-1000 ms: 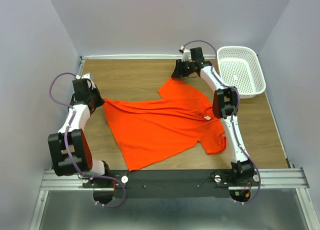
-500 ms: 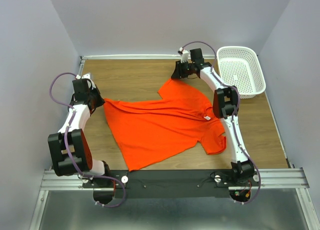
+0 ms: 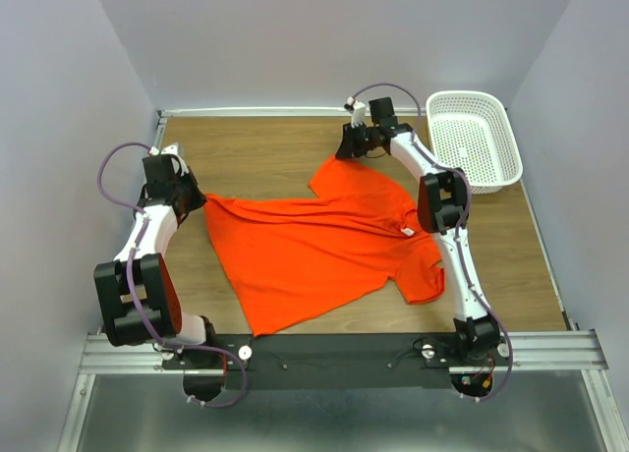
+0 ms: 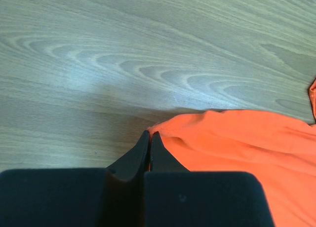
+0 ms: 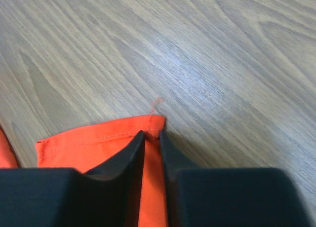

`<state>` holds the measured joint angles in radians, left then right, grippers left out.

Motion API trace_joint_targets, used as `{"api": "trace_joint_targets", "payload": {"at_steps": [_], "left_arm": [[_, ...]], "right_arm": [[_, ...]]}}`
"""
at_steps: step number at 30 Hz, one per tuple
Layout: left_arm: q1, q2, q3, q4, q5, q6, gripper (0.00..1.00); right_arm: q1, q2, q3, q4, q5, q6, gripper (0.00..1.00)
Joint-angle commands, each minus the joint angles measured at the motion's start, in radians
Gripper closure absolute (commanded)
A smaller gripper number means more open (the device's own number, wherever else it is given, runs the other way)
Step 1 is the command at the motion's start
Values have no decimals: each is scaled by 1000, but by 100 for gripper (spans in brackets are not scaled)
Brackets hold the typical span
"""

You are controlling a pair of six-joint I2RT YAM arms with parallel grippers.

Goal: Fold and stack the t-shirts

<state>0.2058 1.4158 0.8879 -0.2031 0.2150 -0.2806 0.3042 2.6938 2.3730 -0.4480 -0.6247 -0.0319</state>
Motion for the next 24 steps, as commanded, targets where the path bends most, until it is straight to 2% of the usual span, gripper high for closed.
{"api": "trace_joint_targets", "payload": {"at_steps": [1, 3, 5, 12, 17, 24], "left_arm": [[-6, -21, -14, 19, 20, 11, 100], [-6, -23, -14, 19, 21, 11, 100], [-6, -23, -14, 19, 18, 11, 100], [-6, -58, -10, 28, 15, 11, 100], [-6, -138, 3, 71, 32, -14, 100], [-8, -302, 158, 45, 54, -109, 100]], "right_arm": [[19, 63, -29, -172, 69, -20, 80], [19, 70, -17, -173, 85, -13, 87], [19, 72, 0, -173, 98, -11, 99], [10, -8, 81, -172, 72, -31, 99], [4, -216, 98, -169, 45, -77, 99], [4, -523, 52, -167, 69, -140, 100]]}}
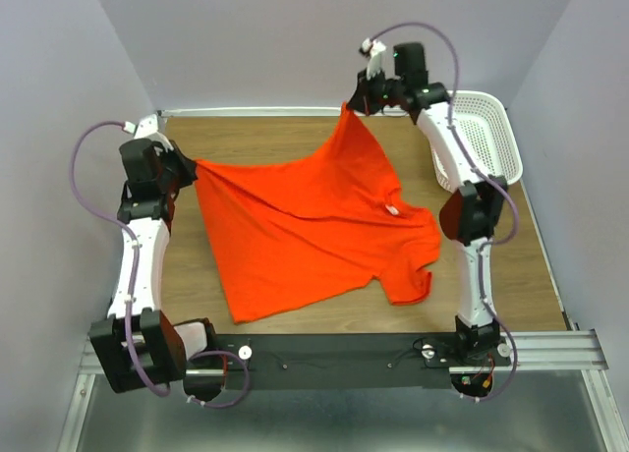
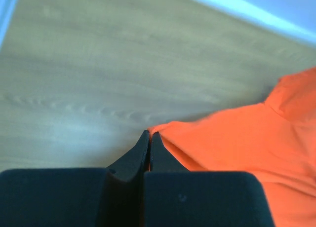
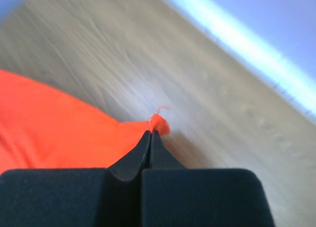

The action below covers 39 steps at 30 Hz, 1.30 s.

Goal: Fold and stack the t-shirts

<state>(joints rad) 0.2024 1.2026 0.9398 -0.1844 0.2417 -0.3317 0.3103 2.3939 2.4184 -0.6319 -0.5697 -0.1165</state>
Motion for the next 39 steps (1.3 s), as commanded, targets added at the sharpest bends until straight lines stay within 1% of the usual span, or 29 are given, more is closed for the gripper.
{"api": "trace_joint_targets", "payload": {"at_steps": [1, 4, 9, 14, 18, 19, 21, 24, 27, 30, 33, 34, 35, 37, 38, 39], "left_arm": [[-3, -98, 161, 13, 21, -64, 100], [-3, -139, 244, -26, -2, -75, 100], [-3, -215, 321, -27, 7, -136, 100], [-3, -310, 445, -17, -25, -185, 100], [-4, -398, 534, 3, -62, -205, 100], [-4, -417, 559, 11, -90, -207, 100], [-3, -457, 576, 26, -122, -216, 100], [-3, -523, 603, 56, -171, -227, 100], [-4, -564, 629, 59, -185, -236, 100], [-3, -566, 607, 56, -174, -245, 100], [-4, -551, 492, 71, -136, -260, 100], [-4, -543, 457, 83, -122, -265, 100], [-3, -534, 373, 97, -87, -268, 100], [-3, -496, 283, 143, -56, -277, 100], [-3, -480, 187, 167, -23, -279, 100], [-3, -460, 139, 178, -16, -279, 100]], "right_arm": [[-2, -254, 11, 15, 17, -58, 99], [-2, -369, 54, 15, 45, -69, 100], [-2, -515, 169, 21, 103, -71, 99], [-2, -711, 179, 98, 154, -60, 99], [-2, -818, 200, 141, 192, -45, 99], [-2, -831, 237, 138, 212, -38, 99], [-2, -851, 254, 135, 229, -38, 99], [-2, -887, 236, 133, 252, -46, 99], [-4, -906, 220, 133, 275, -55, 99], [-4, -915, 196, 133, 294, -72, 99], [-4, -935, 107, 133, 306, -94, 99], [-4, -941, -4, 139, 304, -106, 99], [-4, -947, -57, 144, 304, -115, 100], [-4, -944, -181, 152, 301, -127, 99], [-4, -943, -318, 175, 301, -138, 99], [-4, -940, -390, 195, 303, -140, 99]]}}
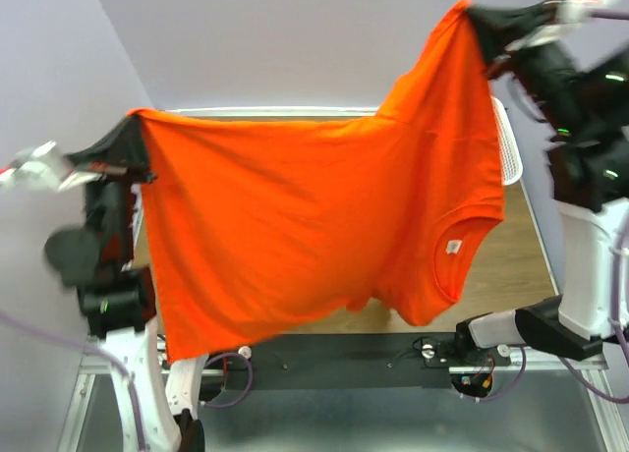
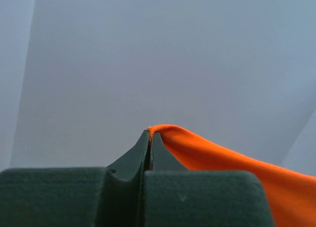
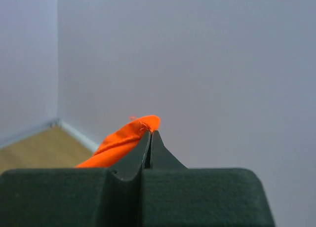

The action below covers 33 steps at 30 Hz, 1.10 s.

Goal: Fold and stack the t-shirts

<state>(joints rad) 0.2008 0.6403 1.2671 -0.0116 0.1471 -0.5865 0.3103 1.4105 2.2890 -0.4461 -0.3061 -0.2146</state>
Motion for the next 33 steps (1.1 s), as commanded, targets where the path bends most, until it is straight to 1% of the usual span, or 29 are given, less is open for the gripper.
{"api": "trace_joint_targets", "payload": {"at_steps": [1, 2, 3, 4, 6, 7, 9, 10, 11, 12, 14, 16, 19, 22, 26, 33], "left_arm": [[-1, 151, -230, 59, 77, -18, 100], [-1, 180, -308, 83, 81, -6, 100], [-3, 212, -340, 108, 74, 8, 100], [-4, 295, -383, 128, 60, 25, 100], [-4, 398, -410, 160, 42, 36, 100], [-6, 518, -407, 163, 25, 43, 100], [-12, 648, -374, 168, -21, 69, 100], [-9, 770, -332, 151, -33, 68, 100], [-9, 830, -299, 141, -34, 70, 100], [-11, 945, -260, 90, -41, 70, 100], [-15, 1039, -148, 65, -56, 77, 100], [-18, 1148, -97, 41, -84, 89, 100], [-17, 1255, 16, 13, -124, 112, 100], [-17, 1323, 75, -25, -136, 131, 100], [-18, 1363, 124, -33, -139, 148, 100], [-18, 1366, 158, -30, -139, 157, 100]], "right_arm": [[-4, 51, -329, 35, 36, -49, 99], [-4, 54, -496, 108, 35, -52, 99], [-4, 59, -566, 153, 35, -52, 99], [-4, 85, -698, 234, 32, -57, 99], [-7, 137, -790, 303, 27, -51, 99], [-8, 207, -818, 355, 18, -51, 100], [-13, 304, -850, 400, -7, -46, 99], [-14, 412, -841, 421, -20, -60, 99], [-16, 465, -821, 428, -22, -58, 99], [-16, 514, -763, 431, -16, -52, 100], [-17, 658, -697, 431, -21, -37, 99], [-17, 734, -601, 431, -10, -28, 99], [-17, 826, -512, 429, 27, 7, 100], [-17, 880, -461, 429, 76, 29, 99], [-17, 900, -412, 429, 84, 37, 99], [-19, 877, -332, 425, -3, 87, 99]]}}
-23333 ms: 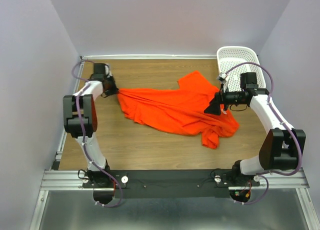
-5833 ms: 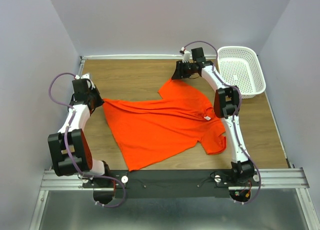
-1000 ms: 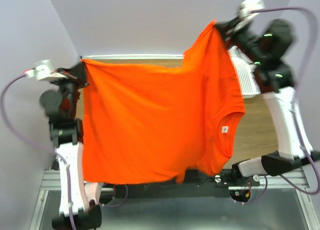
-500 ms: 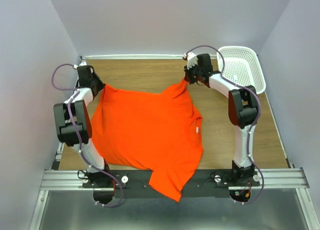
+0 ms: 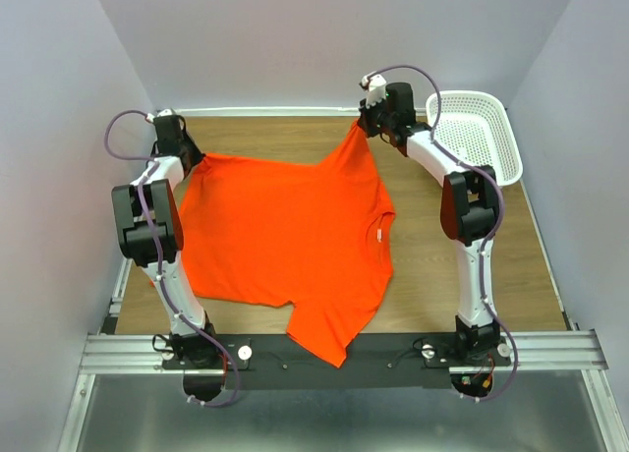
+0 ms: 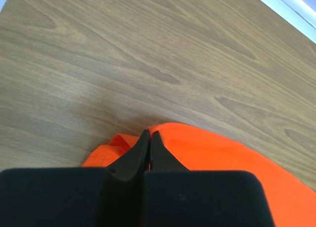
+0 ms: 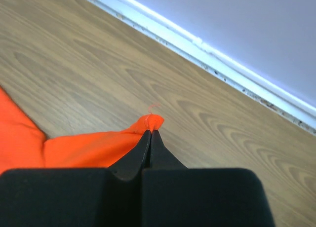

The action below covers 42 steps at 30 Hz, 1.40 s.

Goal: Fold and stack the t-shirts

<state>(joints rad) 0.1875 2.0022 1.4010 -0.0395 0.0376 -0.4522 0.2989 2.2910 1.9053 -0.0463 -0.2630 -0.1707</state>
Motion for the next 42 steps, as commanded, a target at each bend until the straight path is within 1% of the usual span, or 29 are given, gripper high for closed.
{"api": "trace_joint_targets", "payload": {"at_steps": [1, 5, 8, 14, 18, 22, 26, 33, 39, 40, 42], "left_arm": [[-5, -2, 26, 1, -22, 26, 100], [-3, -22, 15, 16, -2, 33, 100], [-5, -45, 3, 29, 15, 38, 100], [-5, -88, -7, 29, -22, 79, 100], [-3, -108, -14, 27, -30, 107, 100], [-3, -120, -25, 26, -30, 112, 100], [-3, -137, -51, 32, -22, 113, 100], [-2, -171, -86, 35, -30, 118, 100], [3, -197, -118, 33, -30, 121, 100], [4, -201, -123, 33, -59, 121, 100], [6, -214, -138, 33, -65, 124, 100]], "right_arm": [[-7, -8, 69, 14, -62, 51, 99], [-6, -21, 66, 2, -114, 69, 99], [-7, -47, 22, 2, -137, 79, 100], [-7, -139, -49, 5, -182, 89, 99], [-7, -228, -116, 6, -215, 91, 100], [-7, -318, -202, 6, -255, 99, 99], [-7, -419, -327, 6, -281, 91, 100], [-7, -536, -503, 6, -312, 76, 99], [-7, -636, -620, 6, -315, 63, 99], [-7, -643, -629, 6, -315, 60, 99], [-7, -669, -650, 6, -323, 63, 99]]}}
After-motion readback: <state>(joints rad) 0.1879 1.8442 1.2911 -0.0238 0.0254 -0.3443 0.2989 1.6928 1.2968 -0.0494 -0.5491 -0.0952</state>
